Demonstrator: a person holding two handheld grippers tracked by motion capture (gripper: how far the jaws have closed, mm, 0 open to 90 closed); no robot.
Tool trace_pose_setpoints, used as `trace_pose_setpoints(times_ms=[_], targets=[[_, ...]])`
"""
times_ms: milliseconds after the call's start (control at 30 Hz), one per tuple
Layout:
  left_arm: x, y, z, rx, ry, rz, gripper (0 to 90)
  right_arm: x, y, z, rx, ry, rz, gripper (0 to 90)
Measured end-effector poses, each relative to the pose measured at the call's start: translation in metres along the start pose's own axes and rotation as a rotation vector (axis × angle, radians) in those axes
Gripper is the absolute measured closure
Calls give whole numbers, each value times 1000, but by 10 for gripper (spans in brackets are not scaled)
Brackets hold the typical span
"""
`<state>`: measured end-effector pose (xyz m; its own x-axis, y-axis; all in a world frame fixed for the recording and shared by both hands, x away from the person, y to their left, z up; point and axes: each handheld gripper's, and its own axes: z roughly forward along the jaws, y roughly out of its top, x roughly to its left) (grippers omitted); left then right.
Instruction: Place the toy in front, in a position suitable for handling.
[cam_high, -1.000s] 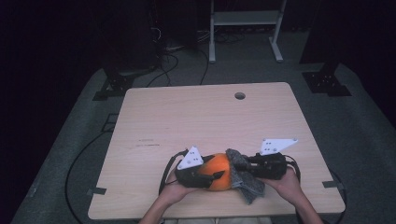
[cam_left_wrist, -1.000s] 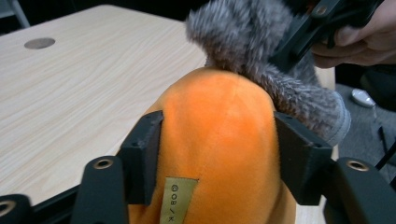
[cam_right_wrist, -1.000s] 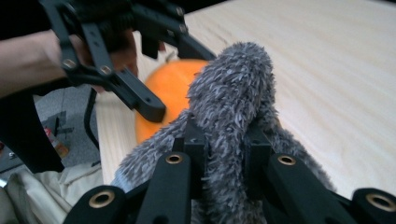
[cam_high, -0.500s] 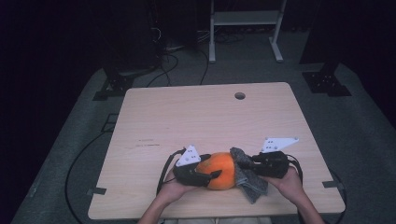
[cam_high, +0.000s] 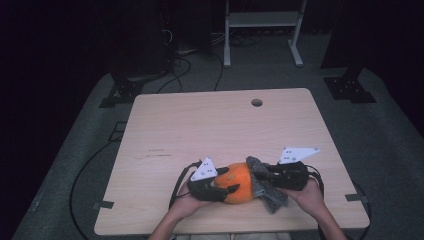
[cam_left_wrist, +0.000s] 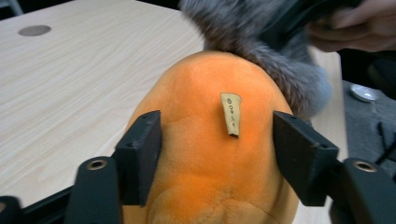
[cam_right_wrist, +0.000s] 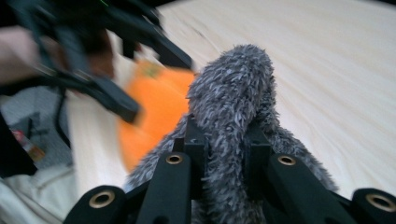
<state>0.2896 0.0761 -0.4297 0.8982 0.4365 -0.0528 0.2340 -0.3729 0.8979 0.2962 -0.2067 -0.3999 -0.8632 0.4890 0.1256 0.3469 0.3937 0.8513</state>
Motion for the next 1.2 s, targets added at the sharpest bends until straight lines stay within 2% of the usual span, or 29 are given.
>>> trace_pose_setpoints(times_ms=[67, 133, 167, 233, 267, 367, 433, 467, 533, 567, 600, 667, 733, 833, 867, 933, 1000, 1100, 1167, 1200], targets=[[0, 1, 1, 2, -8, -1, 365, 8, 5, -1, -39, 43, -20, 761], [0, 1, -1, 0, -30, 2, 337, 15, 8, 3, -15, 34, -54, 761], [0, 2, -3, -4, -45, -4, 296, 14, 7, 6, -4, 33, -55, 762], [3, 2, -6, -6, -74, -33, 197, 8, 4, 8, 0, 37, -31, 762], [4, 2, -6, -8, -79, -38, 170, 5, 3, 7, 4, 24, -25, 762], [4, -1, -2, 11, -78, -30, 170, 0, 1, 5, 3, 22, -6, 762], [1, -2, 1, 40, -31, 16, 222, 2, 2, 4, 0, 31, 3, 761], [0, -4, 2, 43, -23, 31, 270, 7, 4, 4, -10, 42, -7, 761], [-2, -5, 2, 38, -14, 39, 331, 17, 10, 6, -13, 53, -58, 760], [-2, -5, 1, 44, -10, 58, 369, 20, 11, 8, -6, 49, -74, 760], [-3, -4, -1, 38, -12, 65, 391, 21, 11, 9, 1, 45, -74, 761], [-2, -3, -4, 24, -19, 62, 428, 13, 7, 9, 2, 42, -52, 764], [1, -2, -6, 3, -30, 34, 440, 3, 2, 6, 7, 23, -21, 765], [1, -1, -7, -2, -30, 32, 441, -6, -3, 1, 39, -32, -4, 764], [0, 0, -7, -7, -32, 30, 443, -6, -3, 0, 29, -25, 6, 763], [-1, 3, -7, -14, -28, 32, 443, 1, 3, -3, 2, -24, -17, 762], [-2, 7, -9, -30, -32, 29, 442, 12, 11, -4, -47, 35, -47, 763], [-2, 9, -14, -46, -31, 26, 442, 18, 14, 1, -34, 35, -73, 763], [-1, 8, -14, -40, -29, 19, 435, 10, 7, 8, 7, 18, -42, 764], [0, 5, -11, -21, -33, 8, 405, 5, 2, 13, 25, 14, -28, 763]])
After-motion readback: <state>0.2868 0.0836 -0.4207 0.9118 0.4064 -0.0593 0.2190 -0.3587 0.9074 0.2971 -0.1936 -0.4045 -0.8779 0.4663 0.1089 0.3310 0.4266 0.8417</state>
